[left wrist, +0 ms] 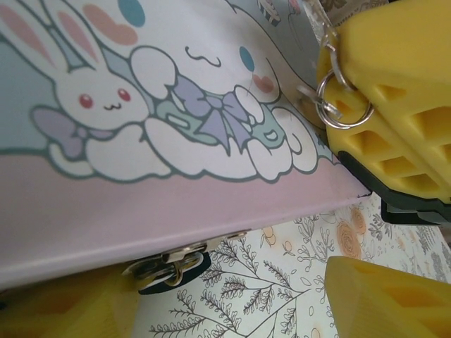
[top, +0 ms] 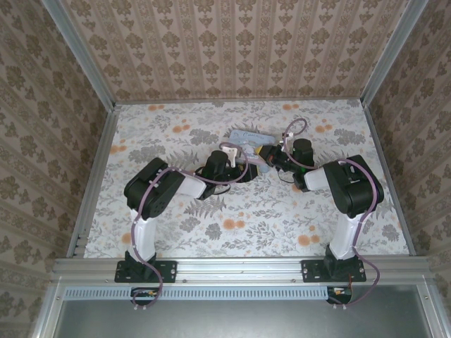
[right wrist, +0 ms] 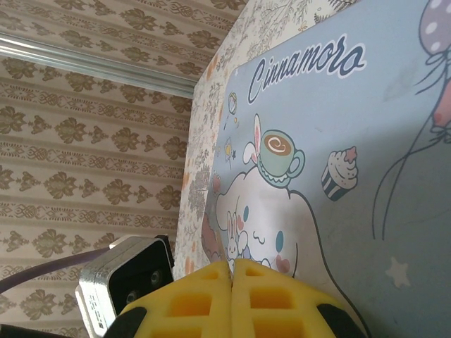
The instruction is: Unlock a padlock with a key
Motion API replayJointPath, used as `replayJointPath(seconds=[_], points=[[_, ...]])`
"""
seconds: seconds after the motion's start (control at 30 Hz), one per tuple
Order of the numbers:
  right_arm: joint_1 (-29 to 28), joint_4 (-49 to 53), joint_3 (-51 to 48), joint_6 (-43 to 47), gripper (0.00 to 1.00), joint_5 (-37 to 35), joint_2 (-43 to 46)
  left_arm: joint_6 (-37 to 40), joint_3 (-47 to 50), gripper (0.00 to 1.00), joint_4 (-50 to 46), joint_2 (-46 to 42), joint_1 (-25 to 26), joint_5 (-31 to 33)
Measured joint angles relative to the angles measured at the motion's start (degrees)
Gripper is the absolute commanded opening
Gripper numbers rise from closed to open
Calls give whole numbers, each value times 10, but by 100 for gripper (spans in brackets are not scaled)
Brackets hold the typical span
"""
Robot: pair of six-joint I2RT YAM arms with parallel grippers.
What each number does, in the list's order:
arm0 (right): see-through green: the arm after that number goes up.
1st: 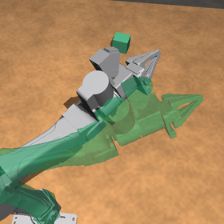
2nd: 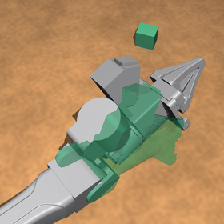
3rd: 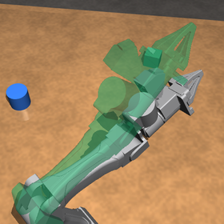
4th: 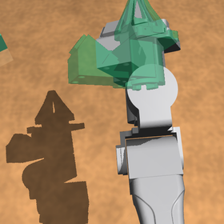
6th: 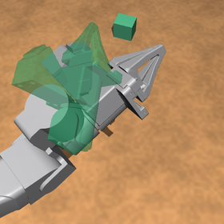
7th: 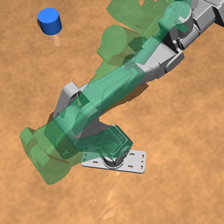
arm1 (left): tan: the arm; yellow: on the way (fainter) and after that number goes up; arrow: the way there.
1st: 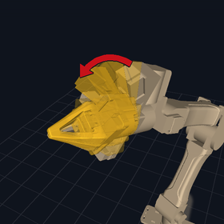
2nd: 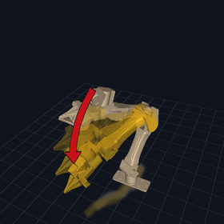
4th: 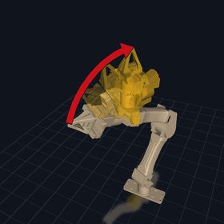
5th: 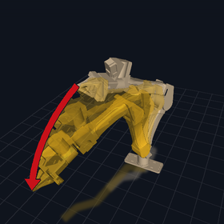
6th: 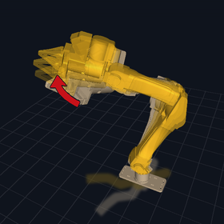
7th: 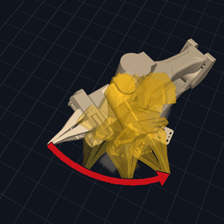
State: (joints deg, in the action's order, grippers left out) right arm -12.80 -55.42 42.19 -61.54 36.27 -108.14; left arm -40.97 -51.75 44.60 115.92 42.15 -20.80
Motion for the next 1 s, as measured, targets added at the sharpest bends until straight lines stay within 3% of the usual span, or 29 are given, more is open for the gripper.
replayJointPath(seconds=[0.5, 1.0], points=[[0, -15, 0, 0, 0, 0, -7, -61, 45, 66, 119, 15, -1, 0], [0, -21, 0, -2, 0, 0, -10, -98, 60, 64, 159, 19, 12, 0]])
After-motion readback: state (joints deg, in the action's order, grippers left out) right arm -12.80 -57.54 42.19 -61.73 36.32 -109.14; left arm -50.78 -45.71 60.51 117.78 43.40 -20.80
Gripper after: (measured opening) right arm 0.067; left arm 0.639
